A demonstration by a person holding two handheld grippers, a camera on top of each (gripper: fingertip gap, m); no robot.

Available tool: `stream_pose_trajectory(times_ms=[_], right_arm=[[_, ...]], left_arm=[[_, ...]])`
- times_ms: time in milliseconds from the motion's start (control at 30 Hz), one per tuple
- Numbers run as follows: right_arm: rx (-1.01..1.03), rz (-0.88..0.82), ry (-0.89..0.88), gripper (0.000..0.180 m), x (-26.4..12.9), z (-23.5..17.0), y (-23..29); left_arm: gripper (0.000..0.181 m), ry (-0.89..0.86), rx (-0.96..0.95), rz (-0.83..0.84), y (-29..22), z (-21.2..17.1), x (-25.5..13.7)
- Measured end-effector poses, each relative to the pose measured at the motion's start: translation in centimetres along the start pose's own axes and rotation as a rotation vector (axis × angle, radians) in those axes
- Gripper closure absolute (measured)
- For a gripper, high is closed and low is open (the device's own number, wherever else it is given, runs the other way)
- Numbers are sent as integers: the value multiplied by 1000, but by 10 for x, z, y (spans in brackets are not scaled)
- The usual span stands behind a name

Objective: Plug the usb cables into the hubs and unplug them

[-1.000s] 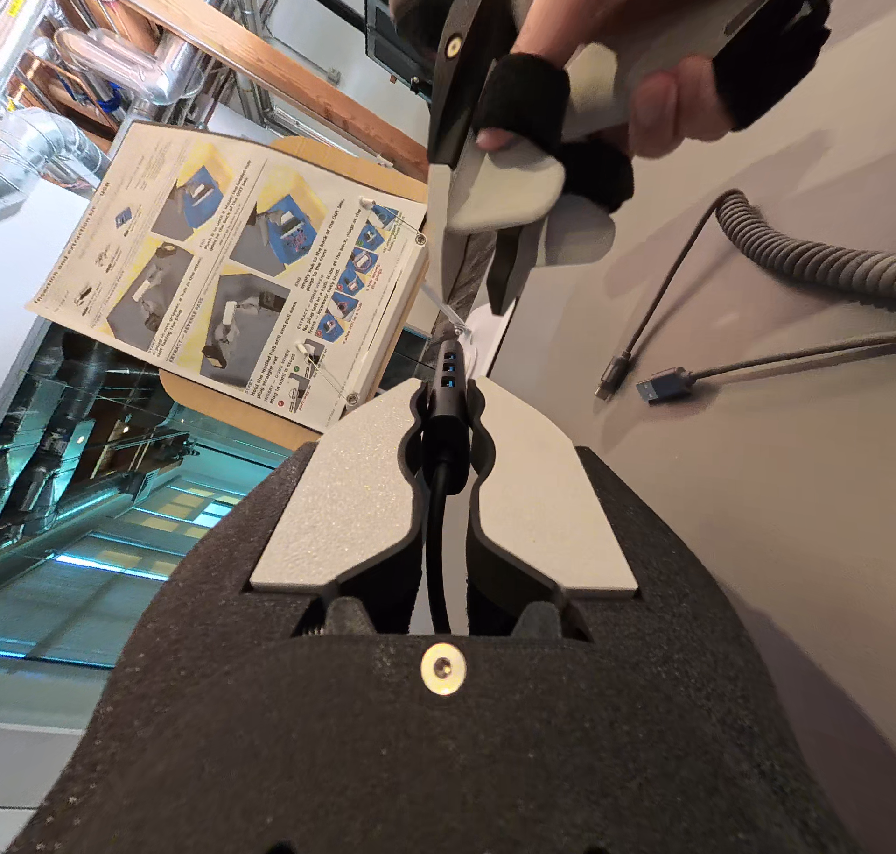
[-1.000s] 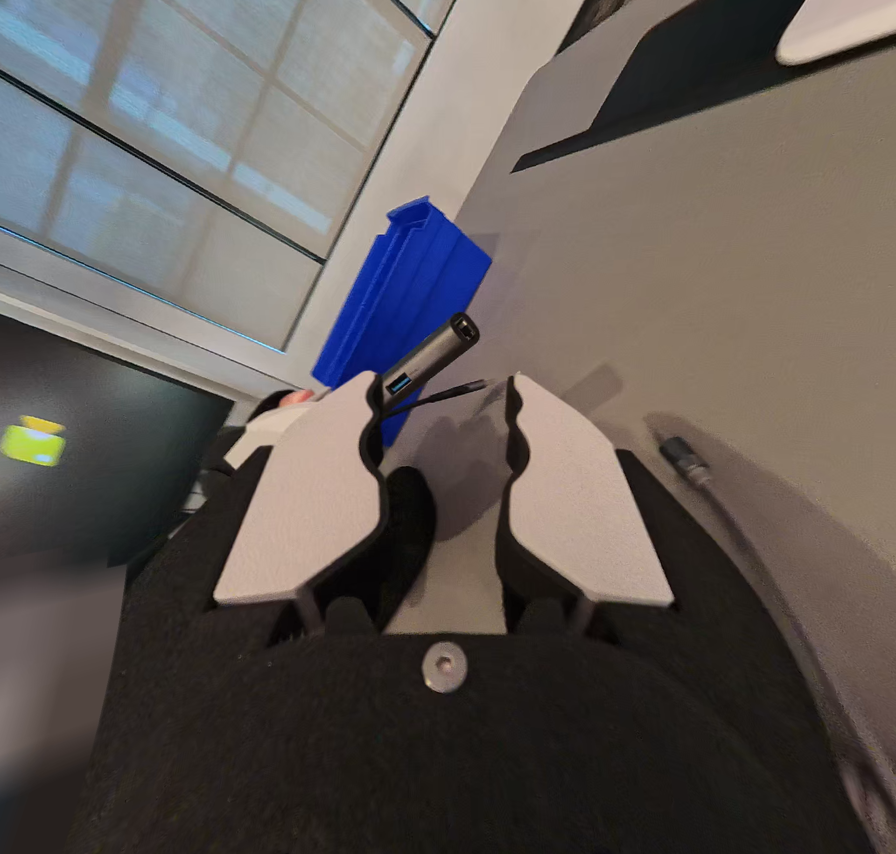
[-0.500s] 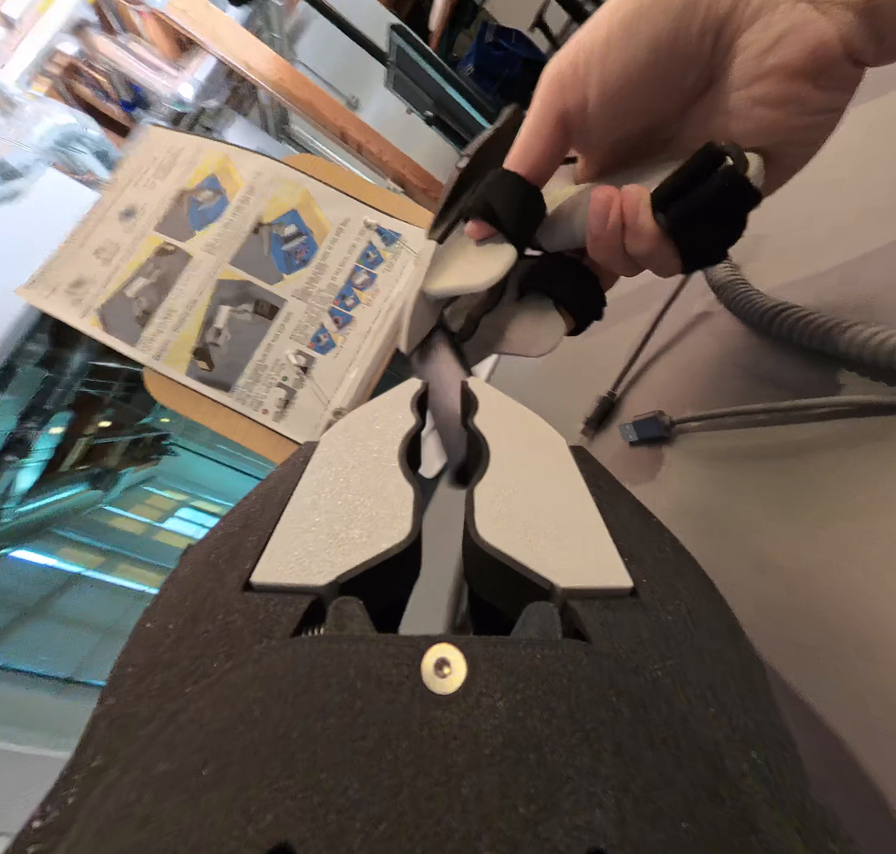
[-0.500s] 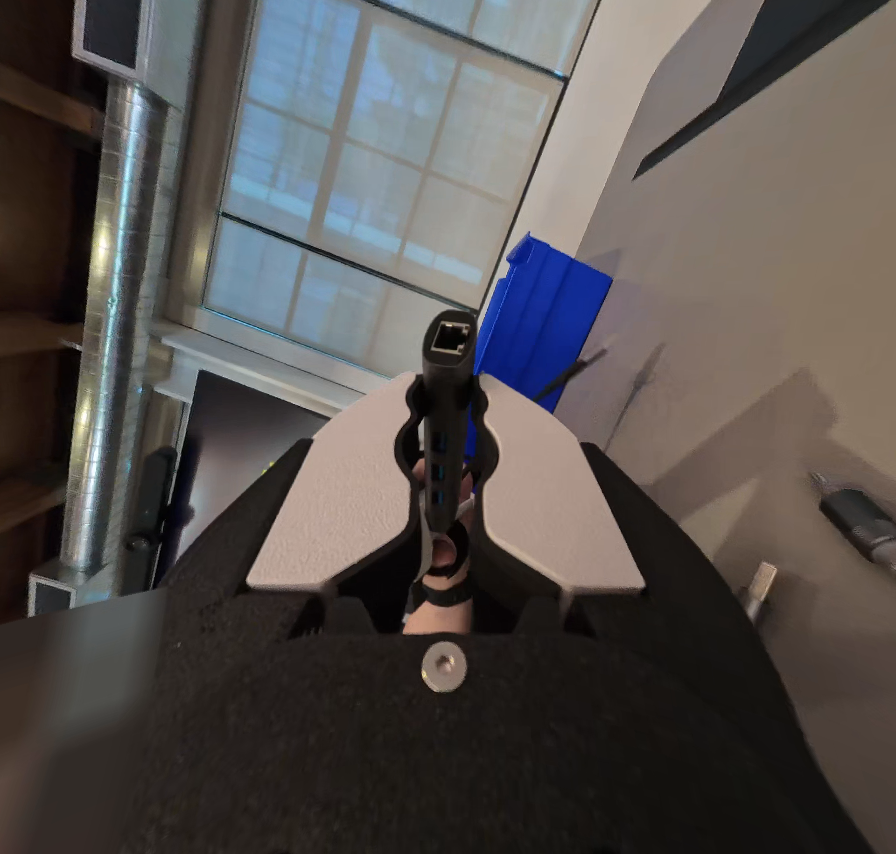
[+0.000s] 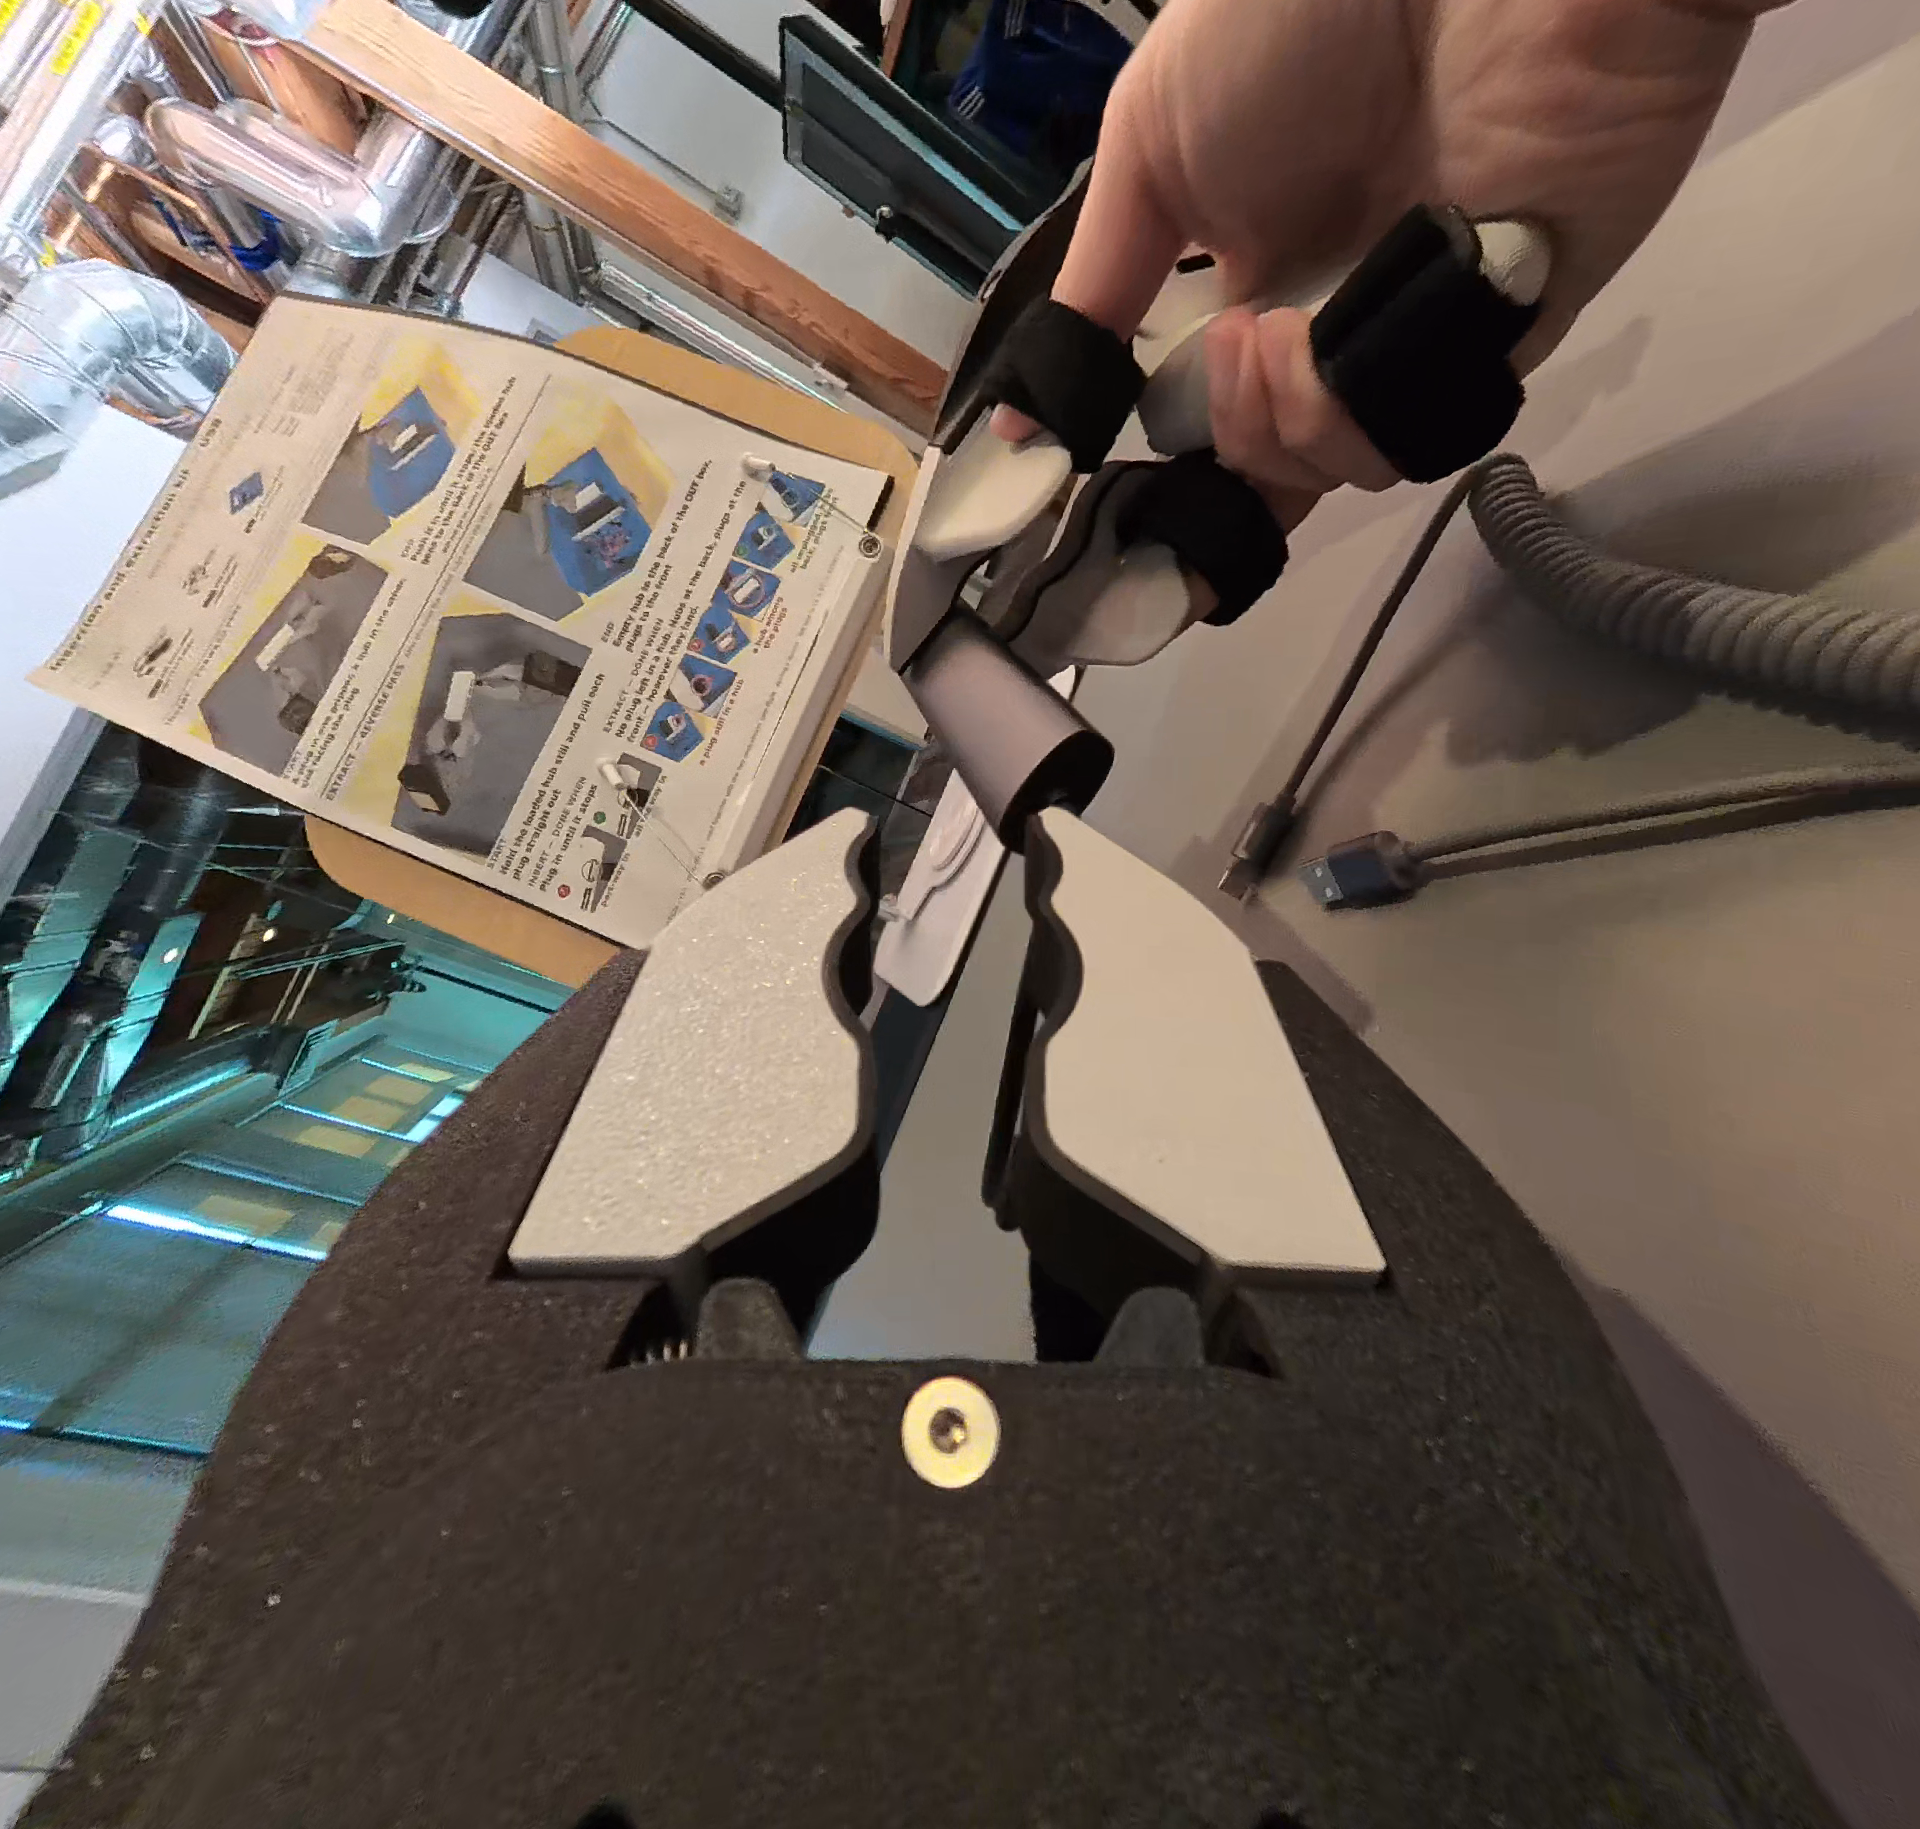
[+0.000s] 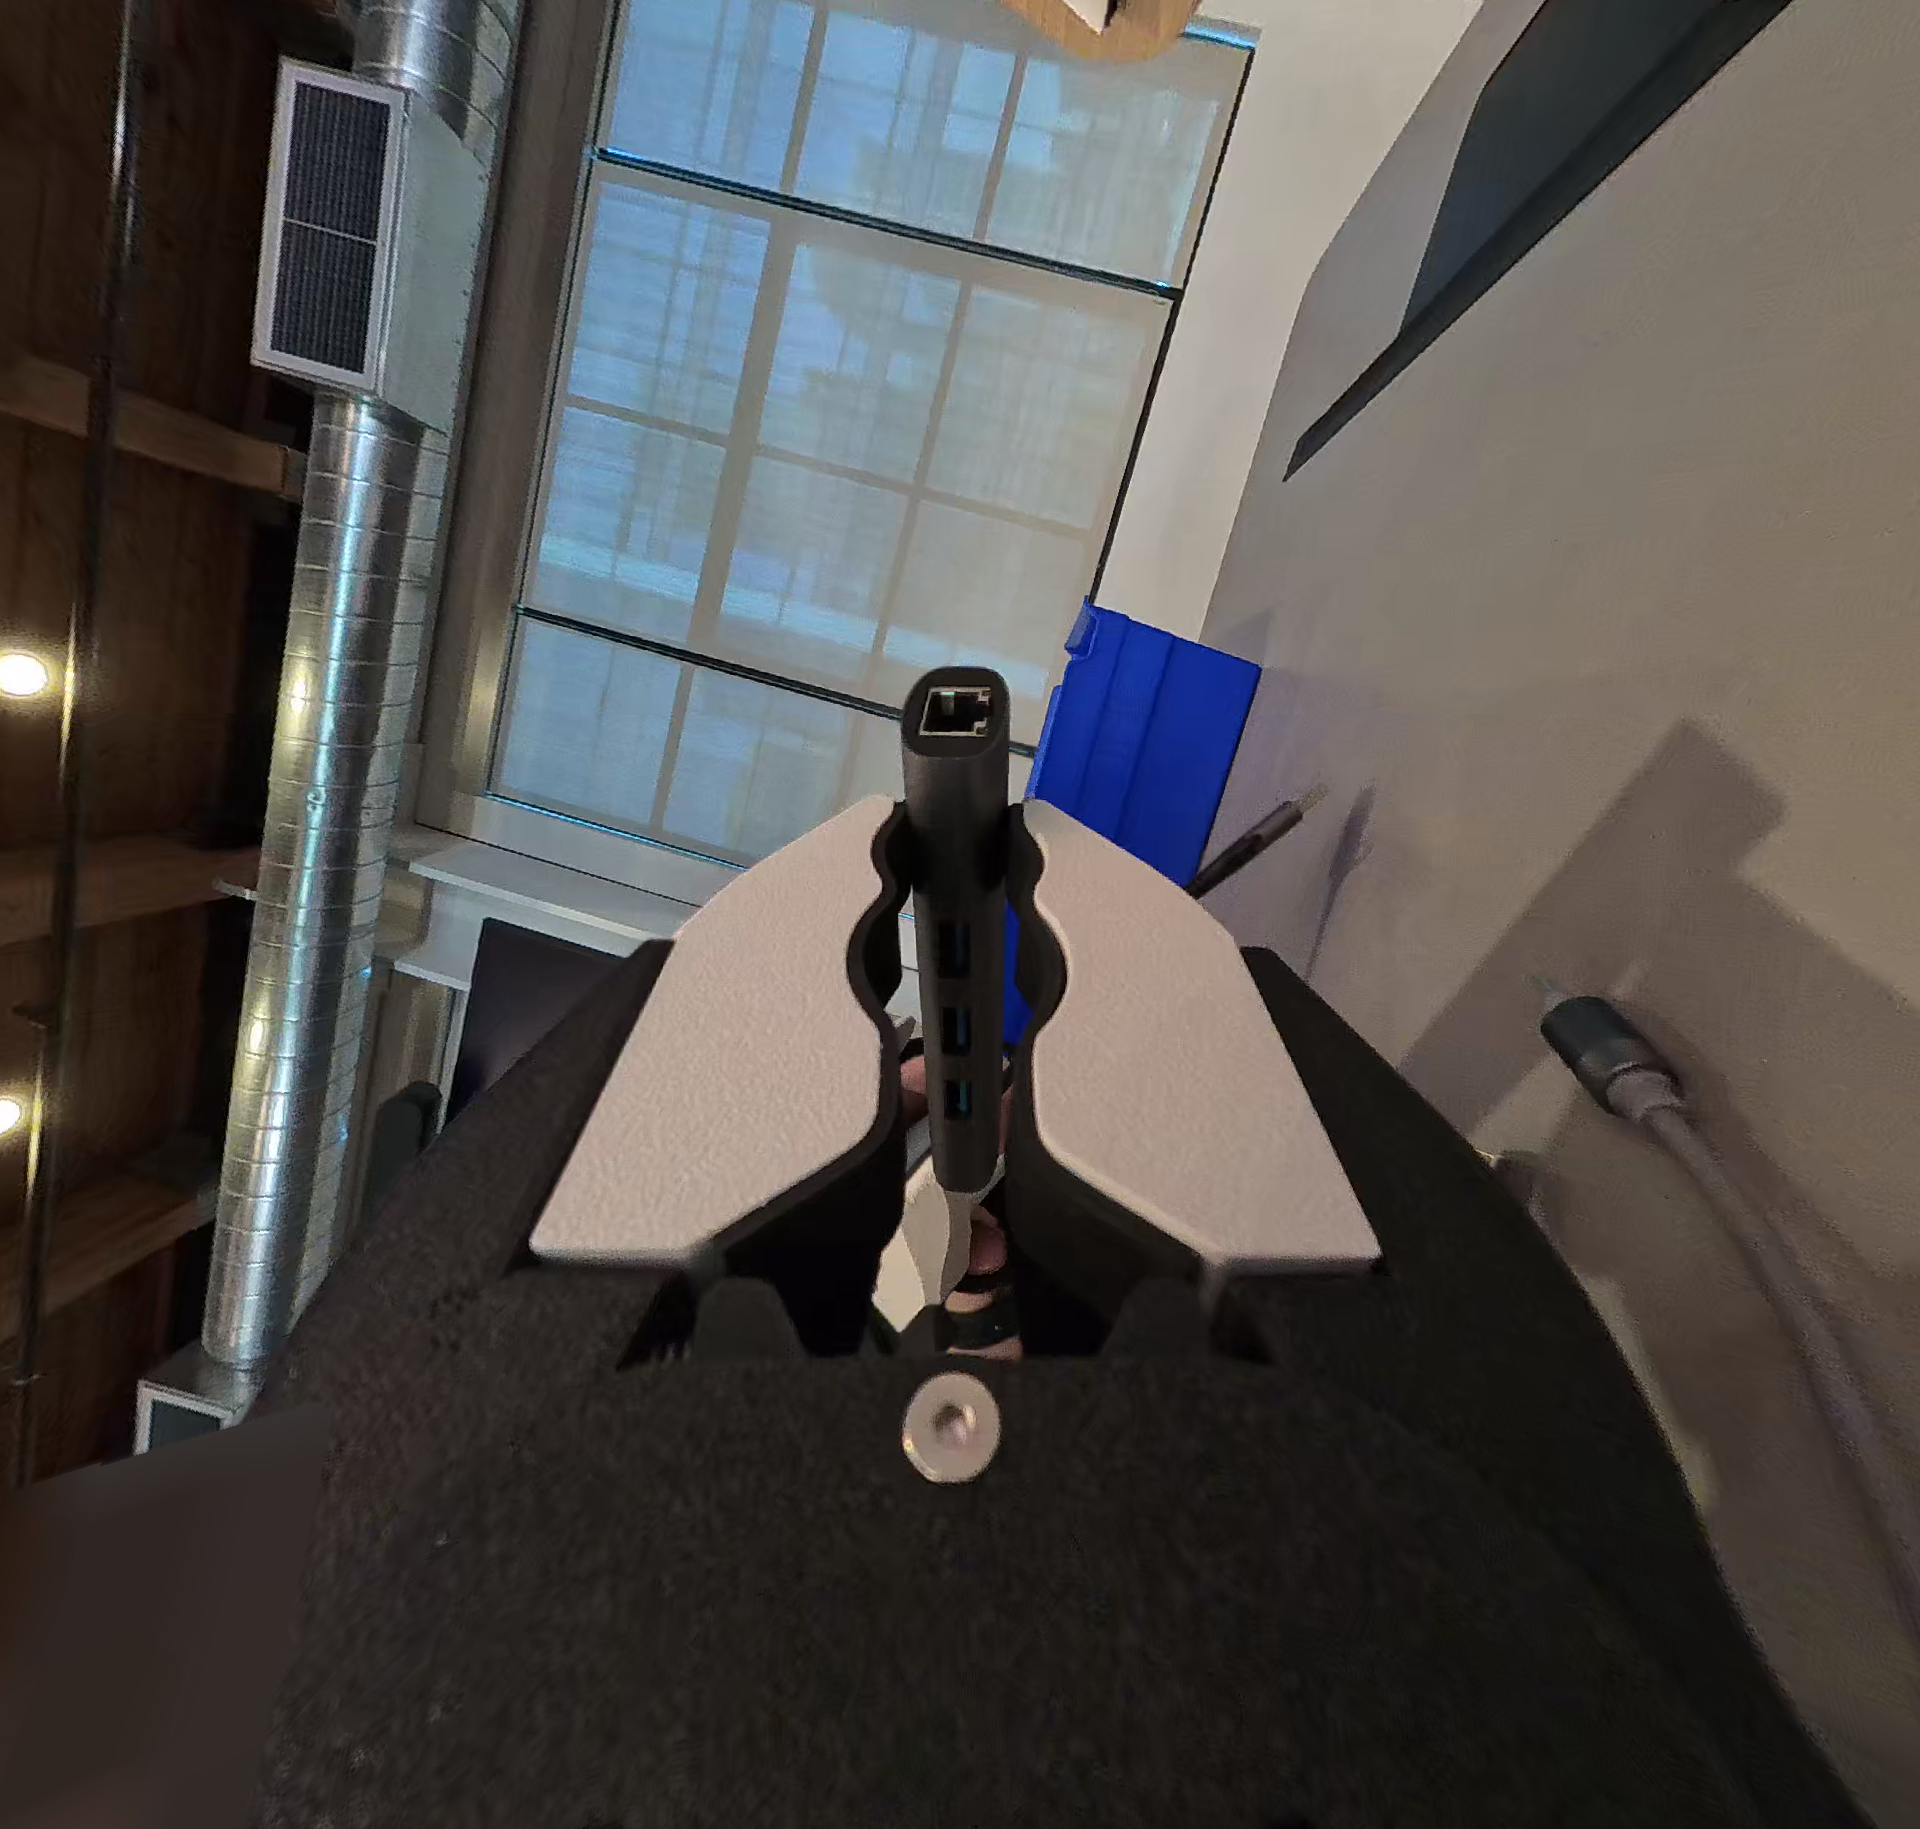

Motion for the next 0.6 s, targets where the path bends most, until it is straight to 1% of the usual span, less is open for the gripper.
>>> stream_pose_trajectory(times_ms=[100, 200, 267, 333, 400, 500, 600], right_arm=[[-43, -85, 10, 163, -2, 2, -8], [-65, -150, 28, 163, 2, 1, -20], [-81, -211, 79, 164, 13, -3, -31], [-103, -309, 198, 163, 30, -15, -48], [-119, -381, 282, 163, 45, -23, -60], [-141, -438, 349, 163, 56, -27, -66], [-151, -464, 377, 163, 58, -29, -68]], left_arm=[[154, 17, -14, -51, -6, -2, 2], [156, 69, -59, -142, -16, -10, 8], [157, 113, -95, -165, -16, -20, 11], [158, 145, -137, -140, -8, -29, 13], [159, 169, -178, -171, -6, -37, 13], [168, 185, -230, -285, -21, -45, 16], [169, 214, -197, -302, -31, -49, 23]])
Point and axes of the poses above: each gripper's, where its closed fingertips meet, x out along the fingers, z out of its top, y = z × x across the jaws, the point moved 3 cm from there along -x, back along the fingers, and after that the axes turned 11 degrees about y, right-handed, at the moved point
